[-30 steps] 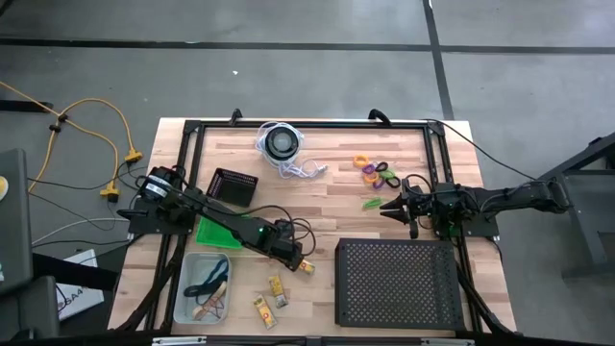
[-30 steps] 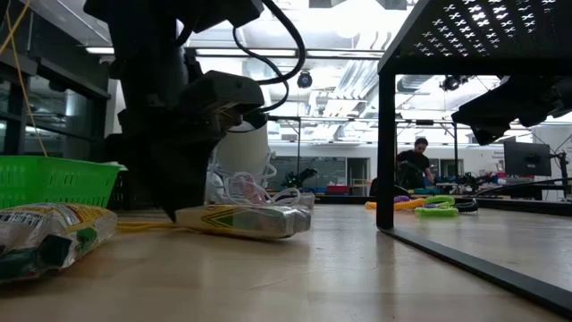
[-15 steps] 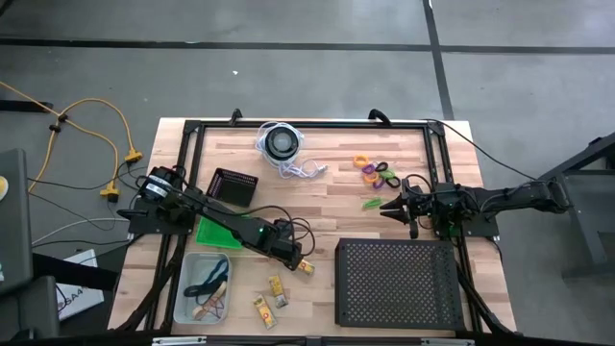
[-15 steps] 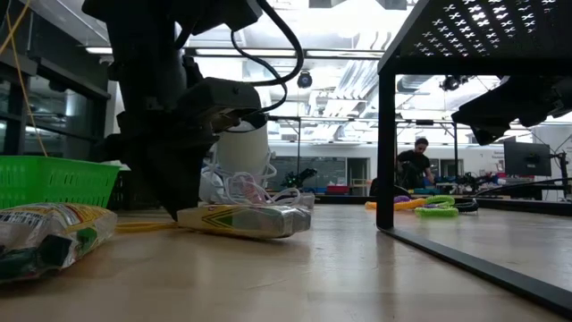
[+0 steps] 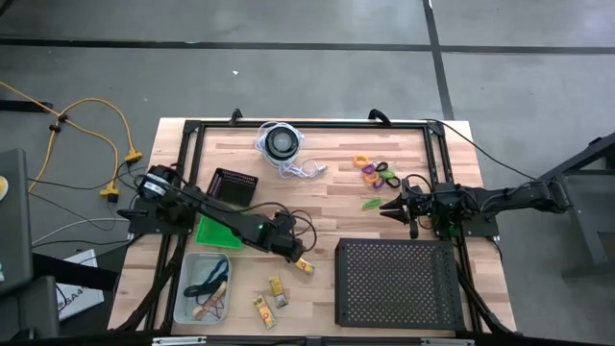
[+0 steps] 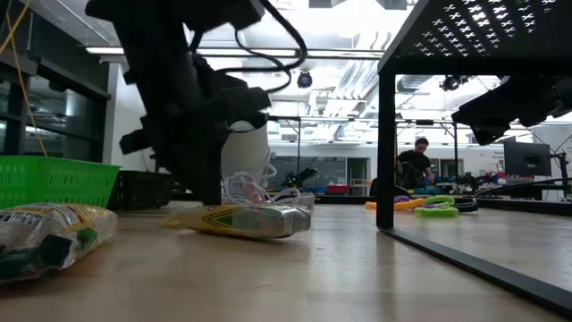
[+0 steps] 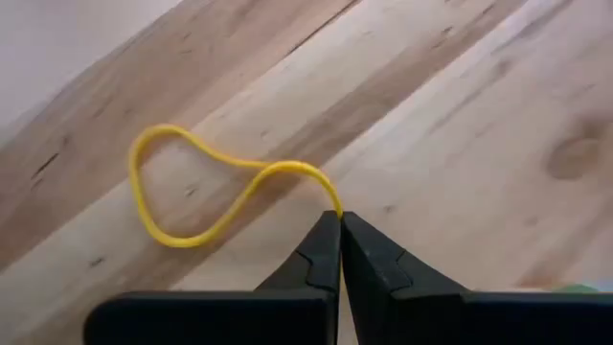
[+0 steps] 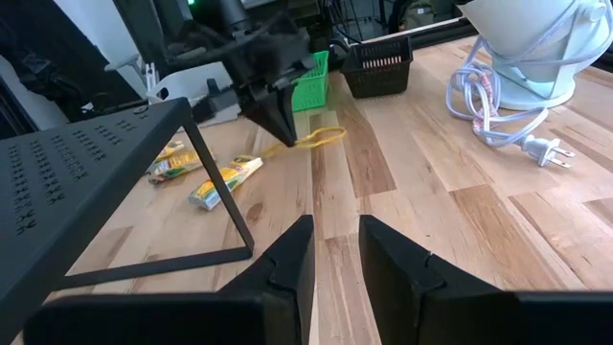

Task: Pick & Place Office Desk Supplies
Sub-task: Put the yellow rubber band into the gray bin

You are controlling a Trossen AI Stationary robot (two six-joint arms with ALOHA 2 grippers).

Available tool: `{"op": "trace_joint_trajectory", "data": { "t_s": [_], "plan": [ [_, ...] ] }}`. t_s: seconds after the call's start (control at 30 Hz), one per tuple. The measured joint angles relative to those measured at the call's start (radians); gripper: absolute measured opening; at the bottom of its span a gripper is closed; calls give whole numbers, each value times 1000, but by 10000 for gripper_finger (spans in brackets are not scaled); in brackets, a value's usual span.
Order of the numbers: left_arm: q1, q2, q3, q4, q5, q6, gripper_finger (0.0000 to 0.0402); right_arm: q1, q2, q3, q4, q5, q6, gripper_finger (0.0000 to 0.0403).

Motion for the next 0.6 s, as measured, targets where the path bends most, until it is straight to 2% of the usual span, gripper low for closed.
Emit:
{"op": "trace_joint_trajectory", "data": {
  "t_s": [0.3,0.6],
  "plan": [
    [-20,-84,0,-9,-19,40,1,0,0,0,0,1,0,73],
    [-31,-260,1,-14,-21,250,1,0,0,0,0,0,0,73]
  ]
}}
